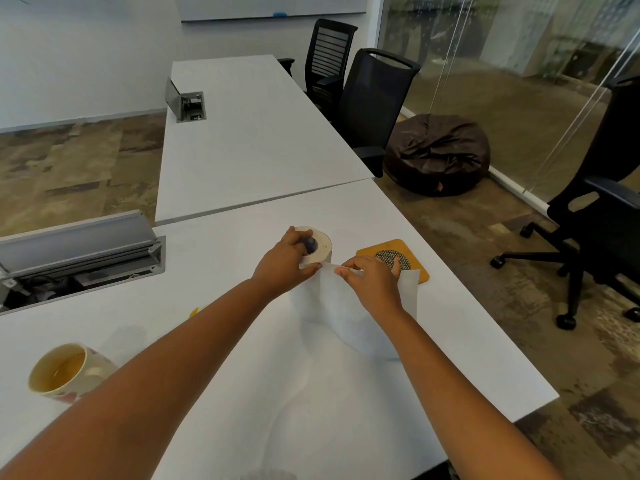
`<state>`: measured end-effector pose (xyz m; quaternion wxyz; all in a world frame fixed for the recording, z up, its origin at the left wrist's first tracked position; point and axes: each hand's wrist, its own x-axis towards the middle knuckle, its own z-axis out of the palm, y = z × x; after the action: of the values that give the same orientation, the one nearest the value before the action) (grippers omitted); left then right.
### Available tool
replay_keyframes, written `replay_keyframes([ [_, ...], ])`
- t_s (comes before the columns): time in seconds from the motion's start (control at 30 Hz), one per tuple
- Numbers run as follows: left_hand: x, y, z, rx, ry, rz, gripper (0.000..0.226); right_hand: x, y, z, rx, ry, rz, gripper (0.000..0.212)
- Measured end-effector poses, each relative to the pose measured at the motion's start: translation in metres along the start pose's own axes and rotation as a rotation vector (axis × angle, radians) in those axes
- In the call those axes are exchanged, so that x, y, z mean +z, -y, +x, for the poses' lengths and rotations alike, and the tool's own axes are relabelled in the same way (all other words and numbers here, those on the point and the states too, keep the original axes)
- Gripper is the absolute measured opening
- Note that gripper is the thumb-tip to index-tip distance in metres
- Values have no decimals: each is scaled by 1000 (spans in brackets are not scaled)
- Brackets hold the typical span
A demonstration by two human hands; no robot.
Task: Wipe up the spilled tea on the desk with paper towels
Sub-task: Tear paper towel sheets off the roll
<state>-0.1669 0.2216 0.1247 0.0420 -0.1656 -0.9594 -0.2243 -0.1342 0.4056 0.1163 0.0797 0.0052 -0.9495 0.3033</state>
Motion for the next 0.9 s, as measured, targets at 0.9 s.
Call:
replay_keyframes([
  [0.9, -2, 10, -7, 86, 171, 209, 70, 7, -42, -19, 186, 435, 245, 32],
])
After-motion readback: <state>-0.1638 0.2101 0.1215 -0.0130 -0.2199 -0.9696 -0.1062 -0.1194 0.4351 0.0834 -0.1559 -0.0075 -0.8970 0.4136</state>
